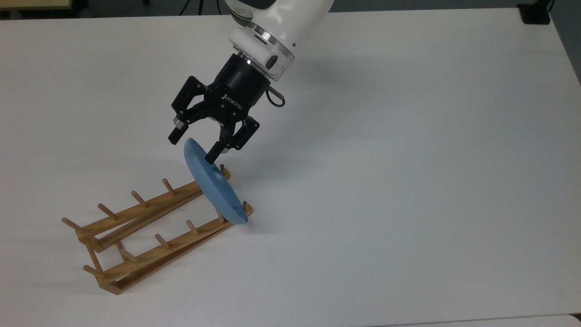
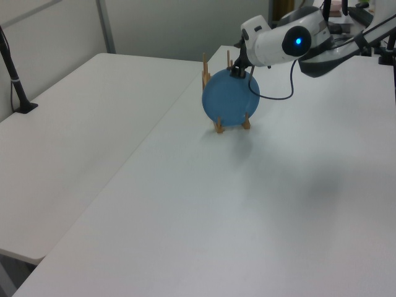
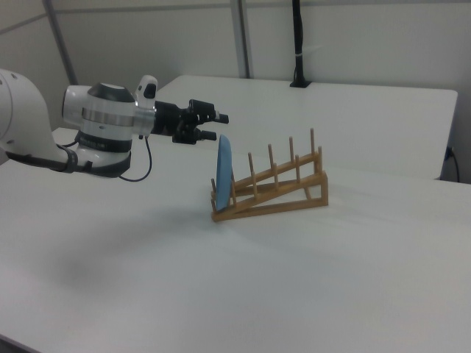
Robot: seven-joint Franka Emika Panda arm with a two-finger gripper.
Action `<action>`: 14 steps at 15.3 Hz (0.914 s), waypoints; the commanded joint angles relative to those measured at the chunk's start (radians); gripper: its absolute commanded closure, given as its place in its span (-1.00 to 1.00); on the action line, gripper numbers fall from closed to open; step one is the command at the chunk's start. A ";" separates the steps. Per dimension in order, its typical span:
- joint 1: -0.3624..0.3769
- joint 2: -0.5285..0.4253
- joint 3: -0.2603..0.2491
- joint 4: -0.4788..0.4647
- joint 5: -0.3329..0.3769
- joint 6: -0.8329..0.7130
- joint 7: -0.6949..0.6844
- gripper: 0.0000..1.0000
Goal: Place plate in plate rack
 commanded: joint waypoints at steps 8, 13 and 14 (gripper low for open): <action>0.008 -0.094 0.051 0.083 0.577 -0.011 -0.064 -0.67; 0.010 -0.127 0.057 0.149 0.958 -0.123 -0.064 -0.83; 0.010 -0.135 0.059 0.169 1.035 -0.161 -0.064 -0.93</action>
